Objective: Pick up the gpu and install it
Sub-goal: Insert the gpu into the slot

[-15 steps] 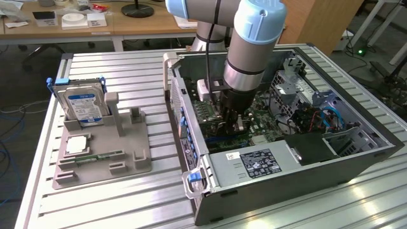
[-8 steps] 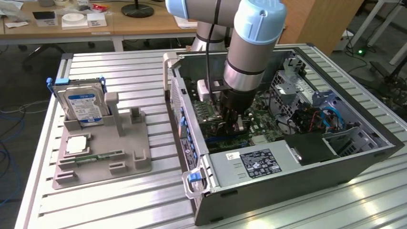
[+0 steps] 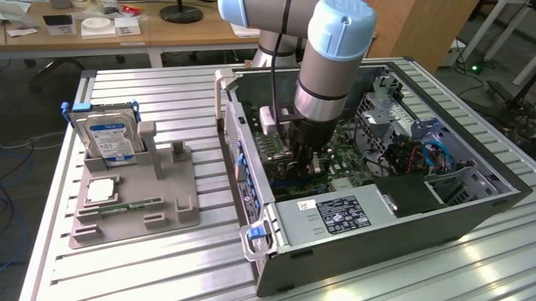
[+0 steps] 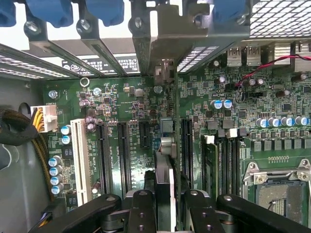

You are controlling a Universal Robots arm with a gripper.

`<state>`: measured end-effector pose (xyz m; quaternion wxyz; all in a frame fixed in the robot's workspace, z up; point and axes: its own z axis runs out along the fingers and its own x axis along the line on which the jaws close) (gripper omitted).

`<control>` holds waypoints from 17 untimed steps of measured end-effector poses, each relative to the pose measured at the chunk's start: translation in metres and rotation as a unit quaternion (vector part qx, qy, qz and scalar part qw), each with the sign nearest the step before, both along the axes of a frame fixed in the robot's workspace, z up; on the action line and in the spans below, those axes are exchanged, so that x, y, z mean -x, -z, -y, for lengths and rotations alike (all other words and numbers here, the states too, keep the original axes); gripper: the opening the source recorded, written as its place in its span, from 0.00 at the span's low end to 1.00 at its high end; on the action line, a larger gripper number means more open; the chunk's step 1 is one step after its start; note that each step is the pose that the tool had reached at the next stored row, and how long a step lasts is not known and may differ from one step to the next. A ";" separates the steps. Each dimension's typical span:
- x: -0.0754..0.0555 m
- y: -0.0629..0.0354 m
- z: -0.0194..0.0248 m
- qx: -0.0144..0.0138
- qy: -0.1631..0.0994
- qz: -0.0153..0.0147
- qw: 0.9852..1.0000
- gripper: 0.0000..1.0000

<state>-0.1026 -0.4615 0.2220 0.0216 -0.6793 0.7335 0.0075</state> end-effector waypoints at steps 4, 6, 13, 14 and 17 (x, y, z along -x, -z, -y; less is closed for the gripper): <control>0.000 0.0006 0.0000 0.000 0.000 0.000 1.000 0.27; 0.000 0.0006 -0.0001 0.000 0.000 0.000 1.000 0.27; 0.001 0.0006 -0.0001 0.000 0.000 0.000 1.000 0.27; 0.001 0.0007 -0.0001 0.000 0.000 0.000 1.000 0.27; 0.003 0.0007 0.0000 0.000 0.000 0.001 1.000 0.27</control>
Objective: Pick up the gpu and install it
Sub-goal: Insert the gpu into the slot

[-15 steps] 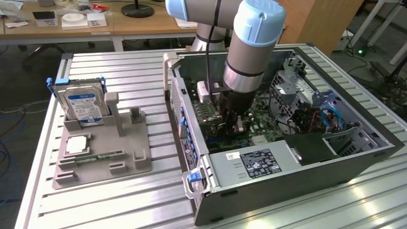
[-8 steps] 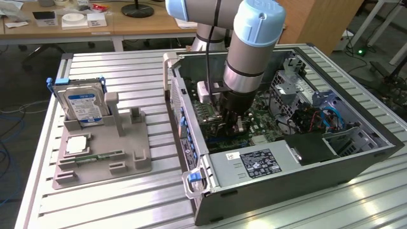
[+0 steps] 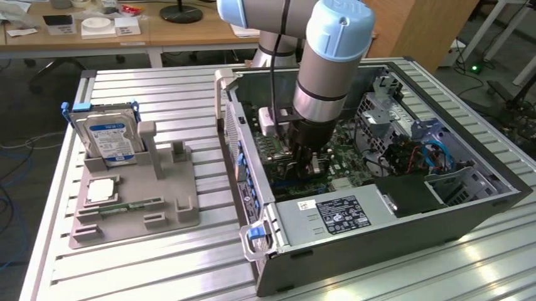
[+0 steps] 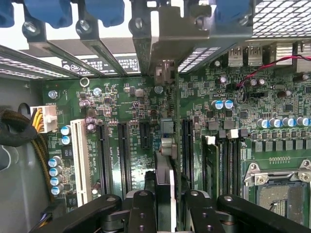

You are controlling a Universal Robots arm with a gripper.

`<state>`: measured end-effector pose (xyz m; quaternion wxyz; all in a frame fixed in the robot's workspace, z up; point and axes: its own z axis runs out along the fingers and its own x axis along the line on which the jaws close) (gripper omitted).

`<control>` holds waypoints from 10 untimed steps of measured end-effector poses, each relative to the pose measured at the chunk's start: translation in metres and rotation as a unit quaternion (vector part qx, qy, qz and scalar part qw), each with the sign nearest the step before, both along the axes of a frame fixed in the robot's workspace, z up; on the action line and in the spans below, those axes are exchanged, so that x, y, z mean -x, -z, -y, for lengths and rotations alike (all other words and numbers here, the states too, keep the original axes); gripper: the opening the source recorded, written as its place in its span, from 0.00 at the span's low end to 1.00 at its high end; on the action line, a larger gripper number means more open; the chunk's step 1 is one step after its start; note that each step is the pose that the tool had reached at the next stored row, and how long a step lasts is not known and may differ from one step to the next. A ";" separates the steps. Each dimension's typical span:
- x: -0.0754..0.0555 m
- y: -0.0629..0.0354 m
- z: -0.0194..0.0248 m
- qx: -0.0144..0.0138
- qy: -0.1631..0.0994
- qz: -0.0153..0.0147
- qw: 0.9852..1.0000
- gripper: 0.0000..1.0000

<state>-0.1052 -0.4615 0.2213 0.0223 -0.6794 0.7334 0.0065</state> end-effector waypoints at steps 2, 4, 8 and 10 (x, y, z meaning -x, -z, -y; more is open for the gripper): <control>0.000 -0.0001 0.0001 0.000 0.000 0.000 1.000 0.27; 0.000 -0.0001 0.0001 0.000 -0.001 0.000 1.000 0.27; 0.001 0.0000 0.0002 0.000 -0.002 0.000 1.000 0.27; 0.001 0.0006 0.0003 0.000 -0.002 0.000 1.000 0.27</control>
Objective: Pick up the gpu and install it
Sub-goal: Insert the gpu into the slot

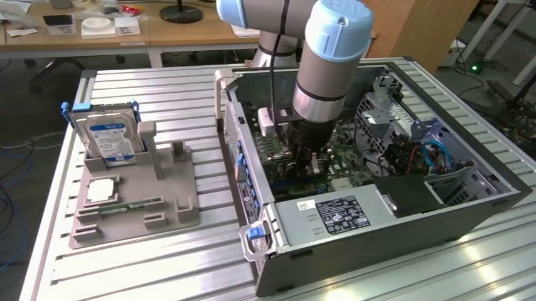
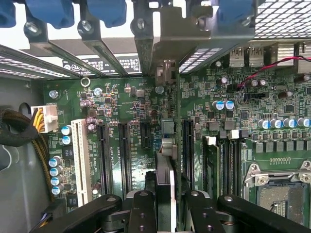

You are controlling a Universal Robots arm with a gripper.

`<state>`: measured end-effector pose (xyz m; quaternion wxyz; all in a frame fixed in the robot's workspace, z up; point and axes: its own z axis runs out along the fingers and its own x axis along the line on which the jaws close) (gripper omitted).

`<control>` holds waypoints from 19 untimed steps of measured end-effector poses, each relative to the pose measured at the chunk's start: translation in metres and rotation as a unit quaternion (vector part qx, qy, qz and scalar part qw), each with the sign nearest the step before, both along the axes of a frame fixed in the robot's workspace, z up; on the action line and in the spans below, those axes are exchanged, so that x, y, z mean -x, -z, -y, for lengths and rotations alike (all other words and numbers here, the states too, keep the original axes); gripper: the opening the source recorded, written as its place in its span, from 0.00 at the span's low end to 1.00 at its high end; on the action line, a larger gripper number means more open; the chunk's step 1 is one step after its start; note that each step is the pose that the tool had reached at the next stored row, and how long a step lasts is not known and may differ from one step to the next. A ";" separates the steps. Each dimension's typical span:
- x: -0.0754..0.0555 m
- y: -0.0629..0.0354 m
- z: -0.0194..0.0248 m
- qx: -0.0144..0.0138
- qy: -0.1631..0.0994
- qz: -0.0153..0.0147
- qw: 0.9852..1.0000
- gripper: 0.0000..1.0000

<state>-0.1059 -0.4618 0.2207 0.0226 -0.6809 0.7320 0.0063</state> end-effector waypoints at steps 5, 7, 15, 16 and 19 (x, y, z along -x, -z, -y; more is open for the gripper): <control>0.000 0.0023 0.0001 -0.001 -0.002 0.001 1.000 0.27; 0.000 0.0024 0.0002 -0.001 -0.002 0.002 1.000 0.27; 0.001 -0.0056 -0.0004 -0.007 -0.002 -0.001 1.000 0.34; 0.001 -0.0091 -0.0004 -0.008 -0.002 -0.001 1.000 0.34; 0.001 -0.0222 -0.0004 -0.008 -0.002 -0.001 1.000 0.34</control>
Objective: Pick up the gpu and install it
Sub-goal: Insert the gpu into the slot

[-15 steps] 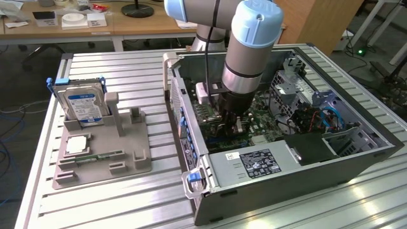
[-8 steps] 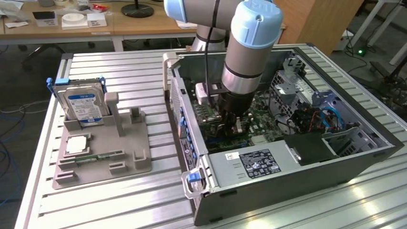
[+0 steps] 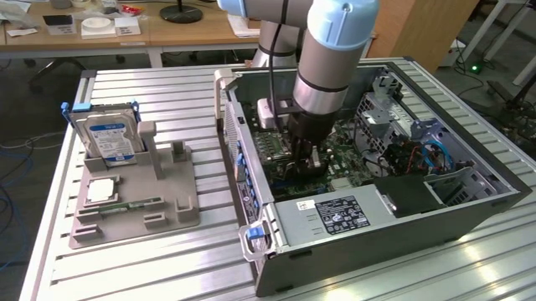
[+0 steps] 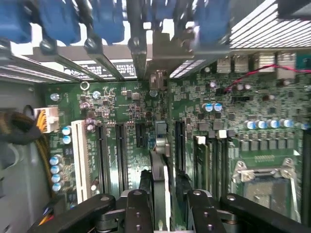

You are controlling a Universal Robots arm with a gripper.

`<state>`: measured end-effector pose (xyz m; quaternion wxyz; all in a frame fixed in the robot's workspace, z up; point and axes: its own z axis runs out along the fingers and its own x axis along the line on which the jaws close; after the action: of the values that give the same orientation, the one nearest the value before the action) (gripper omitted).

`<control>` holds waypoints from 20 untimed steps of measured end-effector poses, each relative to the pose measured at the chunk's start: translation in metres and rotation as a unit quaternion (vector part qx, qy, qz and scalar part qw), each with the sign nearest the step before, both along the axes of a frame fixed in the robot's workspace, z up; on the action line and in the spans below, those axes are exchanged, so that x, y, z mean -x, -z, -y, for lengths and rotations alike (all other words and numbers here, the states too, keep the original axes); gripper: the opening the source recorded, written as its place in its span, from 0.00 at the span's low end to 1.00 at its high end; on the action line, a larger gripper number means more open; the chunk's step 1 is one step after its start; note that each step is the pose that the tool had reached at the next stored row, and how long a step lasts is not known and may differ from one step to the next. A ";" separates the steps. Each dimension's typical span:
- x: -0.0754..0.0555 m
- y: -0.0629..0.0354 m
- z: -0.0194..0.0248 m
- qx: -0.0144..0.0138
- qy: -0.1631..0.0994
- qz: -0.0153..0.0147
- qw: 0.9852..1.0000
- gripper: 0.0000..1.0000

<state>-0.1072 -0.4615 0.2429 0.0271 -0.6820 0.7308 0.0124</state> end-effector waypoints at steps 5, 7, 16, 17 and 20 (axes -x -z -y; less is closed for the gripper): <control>0.000 -0.0229 -0.0001 0.000 0.000 0.000 1.000 0.34; 0.000 -0.0319 -0.0002 0.000 0.000 0.000 1.000 0.34; 0.000 -0.0353 -0.0002 0.000 0.000 0.000 1.000 0.14; 0.000 -0.0353 -0.0002 0.000 0.000 0.000 1.000 0.10; 0.000 -0.0353 -0.0002 0.000 0.000 0.000 1.000 0.10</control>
<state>-0.1072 -0.4612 0.2783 0.0274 -0.6820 0.7307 0.0121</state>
